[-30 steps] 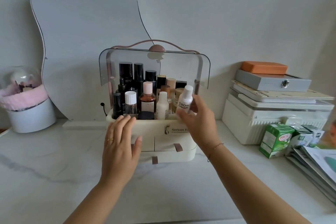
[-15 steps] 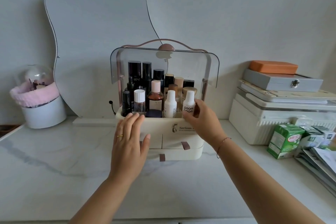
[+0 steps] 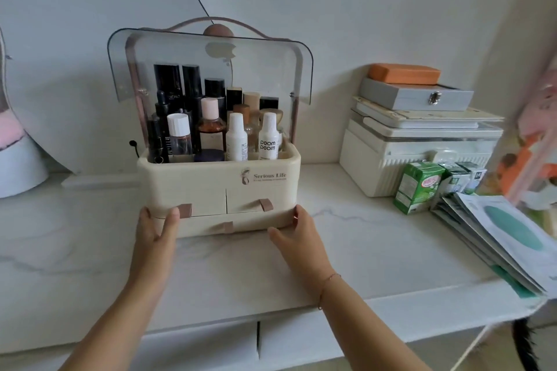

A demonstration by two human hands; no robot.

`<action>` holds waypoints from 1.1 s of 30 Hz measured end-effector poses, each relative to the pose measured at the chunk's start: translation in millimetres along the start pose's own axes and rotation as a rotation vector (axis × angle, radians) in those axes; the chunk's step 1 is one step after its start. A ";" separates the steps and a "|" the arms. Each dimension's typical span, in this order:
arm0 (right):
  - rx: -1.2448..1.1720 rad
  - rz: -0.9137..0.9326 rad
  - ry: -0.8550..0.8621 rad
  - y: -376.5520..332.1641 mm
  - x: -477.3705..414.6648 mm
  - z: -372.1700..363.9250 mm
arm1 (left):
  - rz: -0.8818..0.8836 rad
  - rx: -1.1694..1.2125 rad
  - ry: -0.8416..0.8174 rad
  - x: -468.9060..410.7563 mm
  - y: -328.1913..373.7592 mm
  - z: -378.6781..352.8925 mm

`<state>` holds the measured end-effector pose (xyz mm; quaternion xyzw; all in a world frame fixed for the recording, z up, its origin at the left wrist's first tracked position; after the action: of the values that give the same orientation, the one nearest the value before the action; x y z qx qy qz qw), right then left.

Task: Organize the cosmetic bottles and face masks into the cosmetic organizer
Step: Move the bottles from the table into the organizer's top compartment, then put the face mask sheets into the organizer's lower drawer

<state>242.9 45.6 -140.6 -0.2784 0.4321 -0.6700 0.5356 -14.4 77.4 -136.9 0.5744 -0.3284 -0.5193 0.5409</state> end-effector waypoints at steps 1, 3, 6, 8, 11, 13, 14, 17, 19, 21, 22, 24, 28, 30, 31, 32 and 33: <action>0.037 0.013 -0.006 -0.1 1.2 -1.8 | 0.004 -0.024 -0.008 0.5 0.0 0.6; 0.050 0.027 0.003 -0.6 2.2 -0.4 | 0.018 -0.058 -0.024 3.9 -0.4 3.3; 0.049 0.042 0.004 -0.4 3.4 2.0 | 0.044 -0.105 -0.045 9.9 0.0 8.2; 0.043 0.048 0.000 -0.4 2.7 2.6 | 0.047 -0.117 -0.032 8.8 -3.7 12.9; 0.007 0.039 -0.010 1.4 -1.3 0.5 | 0.051 -0.099 -0.022 7.8 -5.5 16.9; 0.003 0.050 0.029 -0.6 0.8 -1.7 | 0.063 -0.088 -0.015 8.2 -5.9 18.0; 0.016 0.063 0.086 -3.0 6.0 -2.3 | 0.064 -0.085 -0.018 8.6 -6.4 17.8; 0.017 0.158 0.319 -17.7 28.4 -4.3 | 0.069 -0.103 -0.023 5.5 -12.7 16.5; 0.007 0.145 0.226 -24.1 31.6 -23.8 | 0.087 -0.116 -0.012 5.2 -14.7 16.5; 0.016 0.061 0.051 -27.4 25.2 -44.5 | 0.096 -0.106 -0.002 6.4 -12.2 13.7; 0.033 0.037 0.008 -29.8 21.6 -51.6 | 0.094 -0.102 0.002 7.1 -11.0 13.2; 0.095 0.021 -0.010 -36.2 15.8 -60.1 | 0.095 -0.099 0.005 7.9 -9.4 13.7; 0.086 -0.015 0.012 -40.5 11.9 -66.7 | 0.106 -0.075 0.014 9.0 -10.4 16.2; 0.059 -0.010 0.011 -40.4 16.7 -65.2 | 0.106 -0.045 0.028 11.8 -7.0 17.8; 0.057 0.005 0.006 -40.8 21.5 -64.7 | 0.105 -0.040 0.038 13.5 -5.2 19.3; 0.056 0.021 -0.001 -41.0 28.2 -64.0 | 0.107 -0.042 0.050 15.3 -4.0 21.5; 0.049 0.042 -0.009 -42.0 36.7 -62.9 | 0.113 -0.047 0.062 17.8 -3.3 24.4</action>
<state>160.3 30.3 -136.7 -0.2589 0.4189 -0.6678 0.5582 -33.9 54.5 -141.3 0.5577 -0.3310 -0.4777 0.5927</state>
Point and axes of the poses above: each hand's wrist, its own x-axis away from the middle knuckle, its own z-axis out of the back of the hand, y = z × x, the point moved 7 cm from there along -x, towards the middle knuckle, and after that the axes turned 2 degrees about -y, right-handed, at the moved point
